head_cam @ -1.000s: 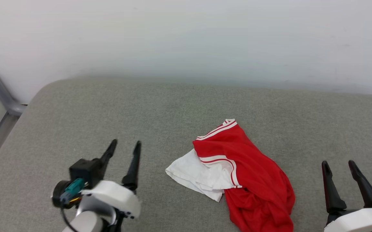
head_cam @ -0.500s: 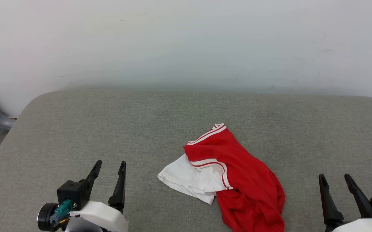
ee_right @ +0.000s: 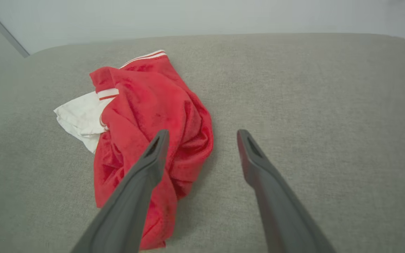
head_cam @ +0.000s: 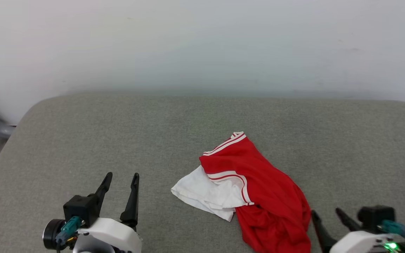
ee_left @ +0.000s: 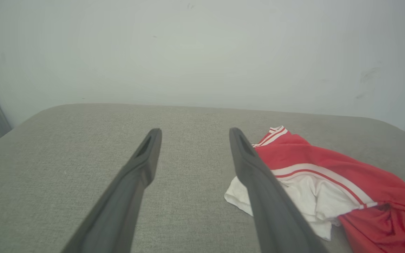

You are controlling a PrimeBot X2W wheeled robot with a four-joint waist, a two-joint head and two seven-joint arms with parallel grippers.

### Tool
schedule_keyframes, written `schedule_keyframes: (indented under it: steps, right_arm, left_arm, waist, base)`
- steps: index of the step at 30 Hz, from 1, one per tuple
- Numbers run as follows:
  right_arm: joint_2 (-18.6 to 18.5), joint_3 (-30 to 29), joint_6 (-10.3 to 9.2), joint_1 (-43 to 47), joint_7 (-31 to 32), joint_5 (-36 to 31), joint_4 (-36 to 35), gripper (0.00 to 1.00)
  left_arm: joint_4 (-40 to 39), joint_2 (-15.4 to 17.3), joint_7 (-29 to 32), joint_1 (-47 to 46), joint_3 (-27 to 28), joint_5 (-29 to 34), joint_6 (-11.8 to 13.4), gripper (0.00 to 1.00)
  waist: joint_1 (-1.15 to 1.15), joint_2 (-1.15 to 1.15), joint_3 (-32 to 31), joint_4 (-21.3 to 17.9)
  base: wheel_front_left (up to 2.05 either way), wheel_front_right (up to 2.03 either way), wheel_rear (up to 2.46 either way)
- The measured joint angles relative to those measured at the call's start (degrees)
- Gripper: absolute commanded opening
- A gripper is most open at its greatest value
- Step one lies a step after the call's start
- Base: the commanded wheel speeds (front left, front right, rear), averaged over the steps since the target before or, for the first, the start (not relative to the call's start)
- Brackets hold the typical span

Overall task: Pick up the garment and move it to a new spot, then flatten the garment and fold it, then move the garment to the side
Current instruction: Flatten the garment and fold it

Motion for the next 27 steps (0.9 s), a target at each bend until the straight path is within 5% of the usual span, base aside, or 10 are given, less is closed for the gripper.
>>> schedule_keyframes:
  steps: [5,10,24,25,27]
  right_arm:
    - [-0.3,6.9,0.00,-3.0,12.2,-0.5,-1.3,1.00]
    - [-5.3,15.9,0.01,-8.5,21.0,0.5,-1.5,1.00]
    - [-15.5,31.4,0.02,-25.0,30.1,6.8,10.4,1.00]
    - [-15.7,31.6,0.01,-25.4,30.3,7.3,11.1,0.60]
    - [-15.9,31.9,0.01,-26.3,30.2,8.0,12.0,0.00]
  left_arm:
    - [-0.8,-1.3,0.0,-0.9,-0.3,1.1,-0.8,1.00]
    - [-1.8,-2.4,0.0,-1.8,0.0,2.1,-1.5,1.00]
    - [-1.2,-6.4,0.0,-4.6,2.4,5.0,-5.6,1.00]
    - [-1.1,-6.7,0.0,-4.6,2.6,5.2,-6.0,1.00]
    - [-0.7,-7.0,0.0,-4.6,3.2,5.5,-6.4,1.00]
  waist:
    - [0.00,0.00,0.7,1.9]
    - [0.00,0.00,2.1,3.9]
    - [0.01,0.00,8.3,9.6]
    - [0.01,0.00,8.5,9.9]
    - [0.01,0.00,8.8,10.1]
  base:
    - [0.00,0.00,0.00]
    - [0.00,0.00,0.00]
    - [0.00,0.00,0.00]
    - [0.00,0.00,0.00]
    - [0.00,0.00,0.00]
